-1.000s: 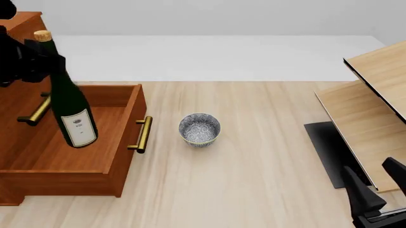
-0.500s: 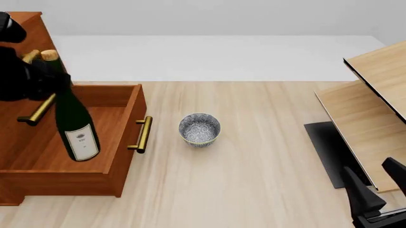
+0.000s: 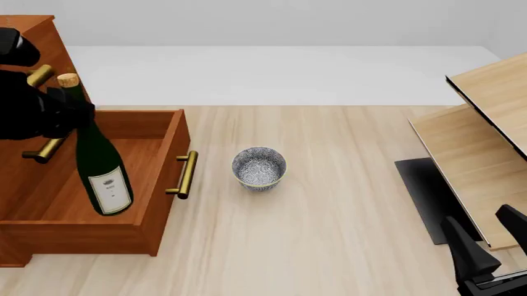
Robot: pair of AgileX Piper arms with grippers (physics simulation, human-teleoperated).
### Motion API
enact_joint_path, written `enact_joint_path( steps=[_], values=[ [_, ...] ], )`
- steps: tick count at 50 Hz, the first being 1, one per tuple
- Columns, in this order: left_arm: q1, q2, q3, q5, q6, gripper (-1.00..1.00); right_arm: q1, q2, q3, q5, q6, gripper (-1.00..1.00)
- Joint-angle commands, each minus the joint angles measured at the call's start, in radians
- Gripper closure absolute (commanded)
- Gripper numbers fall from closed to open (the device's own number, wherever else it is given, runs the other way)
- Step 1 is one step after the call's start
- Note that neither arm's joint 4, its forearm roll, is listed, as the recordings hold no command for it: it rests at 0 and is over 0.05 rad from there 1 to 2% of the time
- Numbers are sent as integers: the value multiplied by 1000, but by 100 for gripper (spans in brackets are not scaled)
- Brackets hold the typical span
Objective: Put the wine bottle in the bottom drawer of the cabinet.
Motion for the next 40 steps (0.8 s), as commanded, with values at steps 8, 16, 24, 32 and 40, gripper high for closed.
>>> enact_joint_path(
  steps=[8, 16, 24, 32, 40],
  values=[
    [43, 41, -2, -38, 50, 100, 0, 0, 0, -1, 1, -100],
    [36, 68, 18, -72, 28, 100, 0, 0, 0, 0, 1, -100],
    [31, 92, 25, -99, 11, 100, -1, -1, 0, 0, 1, -100],
    [27, 103, 34, -114, 8, 100, -1, -1, 0, 1, 1, -100],
    [29, 117, 43, -131, 4, 100, -2, -1, 0, 2, 0, -100]
  ],
)
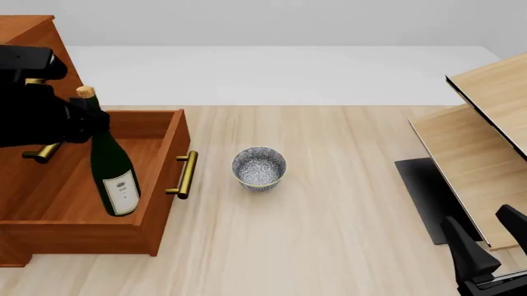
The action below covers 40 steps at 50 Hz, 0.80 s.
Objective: Put the wine bottle in the bottom drawer of the cabinet.
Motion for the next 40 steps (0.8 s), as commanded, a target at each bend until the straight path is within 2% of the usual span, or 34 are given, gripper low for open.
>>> enact_joint_path(
  steps=[1, 11, 40],
  values=[
    [7, 25, -10, -18, 34, 100, -1, 0, 0, 1, 1, -100],
    [19, 33, 12, -34, 45, 100, -2, 0, 0, 1, 1, -100],
    [-30, 33, 76, -40, 30, 100, 0, 0, 0, 0, -1, -100]
  ],
)
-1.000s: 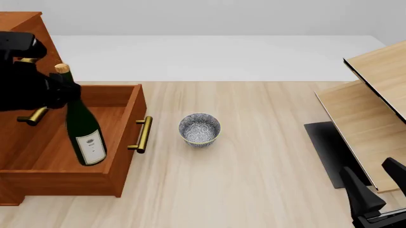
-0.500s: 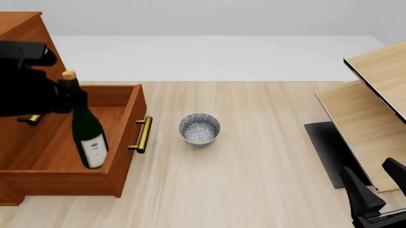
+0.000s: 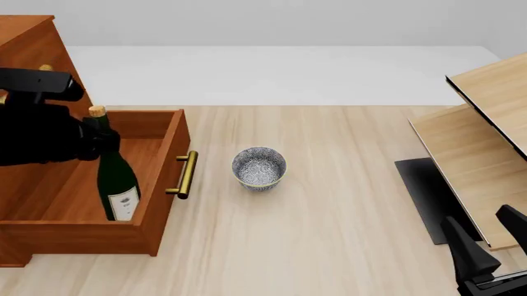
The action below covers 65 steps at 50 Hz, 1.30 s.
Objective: Put the wine bottle in the bottom drawer of the cabinet.
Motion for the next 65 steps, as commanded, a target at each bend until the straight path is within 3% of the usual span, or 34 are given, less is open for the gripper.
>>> enact_joint_path(
  steps=[1, 8, 10, 11, 19, 49, 60, 65],
  values=[
    [-13, 19, 2, 1, 31, 100, 1, 0, 0, -1, 1, -100],
    [-23, 55, 3, -5, -25, 100, 1, 0, 0, -2, 1, -100],
    [-11, 65, -3, -11, -14, 100, 2, 0, 0, -1, 1, -100],
    [-31, 70, -3, -11, -51, 100, 1, 0, 0, -1, 1, -100],
    [-34, 111, -5, -40, -79, 100, 1, 1, 0, -1, 1, -100],
    [4, 272, -80, -58, -60, 100, -3, 0, 0, 2, 3, -100],
    [7, 316, -96, -69, -93, 100, -3, 0, 0, 2, 4, -100],
    [28, 339, -106, -77, -70, 100, -3, 0, 0, 2, 3, -100]
  ],
)
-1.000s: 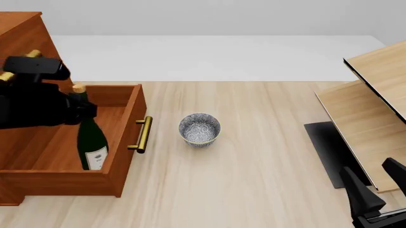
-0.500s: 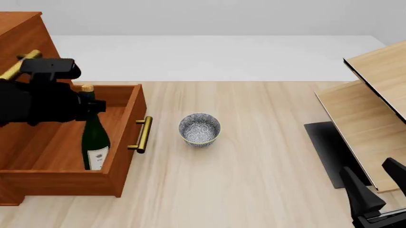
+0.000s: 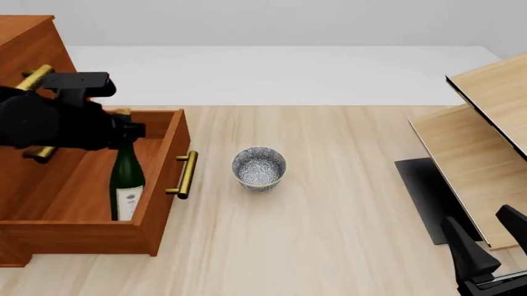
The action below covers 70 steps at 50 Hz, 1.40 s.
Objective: Put the wine bottle in the bottom drawer of the cabinet.
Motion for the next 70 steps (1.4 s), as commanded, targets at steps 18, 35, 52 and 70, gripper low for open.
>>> enact_joint_path(
  steps=[18, 35, 52, 70],
  values=[
    [-16, 148, -40, -28, 2, 100, -2, 0, 0, 2, 1, -100],
    [-11, 211, -61, -52, -28, 100, -4, 0, 0, 3, 1, -100],
    [18, 299, -80, -95, -36, 100, -6, 0, 0, 6, 1, -100],
    [57, 378, -92, -136, -43, 100, -9, 0, 0, 7, 1, -100]
  ],
)
